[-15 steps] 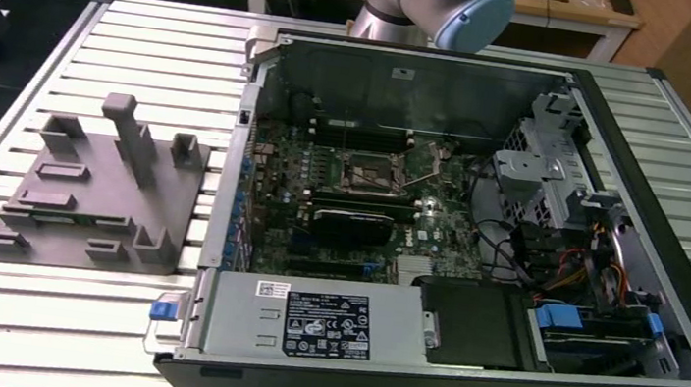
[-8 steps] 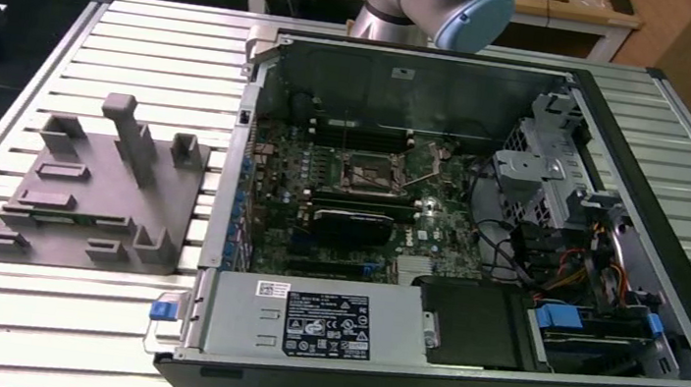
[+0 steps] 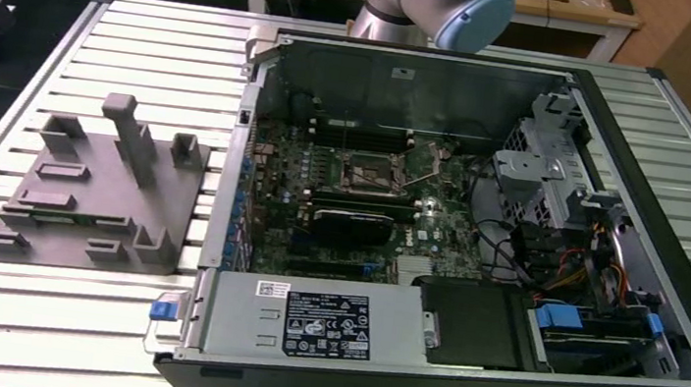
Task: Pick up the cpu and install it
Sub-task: 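Pick up the cpu and move it towards the insertion slot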
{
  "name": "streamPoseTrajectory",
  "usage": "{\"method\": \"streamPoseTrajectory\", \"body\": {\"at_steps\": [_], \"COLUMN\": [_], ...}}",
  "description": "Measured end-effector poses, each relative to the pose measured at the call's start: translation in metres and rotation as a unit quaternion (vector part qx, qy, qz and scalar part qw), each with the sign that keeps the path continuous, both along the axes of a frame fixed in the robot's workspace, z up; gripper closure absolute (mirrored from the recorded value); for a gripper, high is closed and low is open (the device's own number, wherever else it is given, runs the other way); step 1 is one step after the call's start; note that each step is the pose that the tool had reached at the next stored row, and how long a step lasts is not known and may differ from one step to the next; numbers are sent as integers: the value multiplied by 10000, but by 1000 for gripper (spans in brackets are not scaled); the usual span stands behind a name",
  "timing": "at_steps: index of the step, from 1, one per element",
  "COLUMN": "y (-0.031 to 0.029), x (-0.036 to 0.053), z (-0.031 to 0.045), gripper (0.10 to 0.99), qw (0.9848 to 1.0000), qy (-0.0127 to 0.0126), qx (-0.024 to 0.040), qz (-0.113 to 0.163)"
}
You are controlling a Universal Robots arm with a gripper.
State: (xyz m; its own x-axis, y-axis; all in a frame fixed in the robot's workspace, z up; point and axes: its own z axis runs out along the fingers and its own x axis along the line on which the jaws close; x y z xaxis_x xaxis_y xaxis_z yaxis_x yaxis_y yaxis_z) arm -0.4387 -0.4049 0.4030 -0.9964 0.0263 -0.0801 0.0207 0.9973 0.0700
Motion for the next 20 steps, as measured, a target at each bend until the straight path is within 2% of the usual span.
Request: {"method": "streamPoseTrajectory", "body": {"at_steps": [20], "y": [0], "x": [362], "z": [0], "gripper": [545], "qw": [10000], "qy": [0], "qx": [0], "qz": [0]}}
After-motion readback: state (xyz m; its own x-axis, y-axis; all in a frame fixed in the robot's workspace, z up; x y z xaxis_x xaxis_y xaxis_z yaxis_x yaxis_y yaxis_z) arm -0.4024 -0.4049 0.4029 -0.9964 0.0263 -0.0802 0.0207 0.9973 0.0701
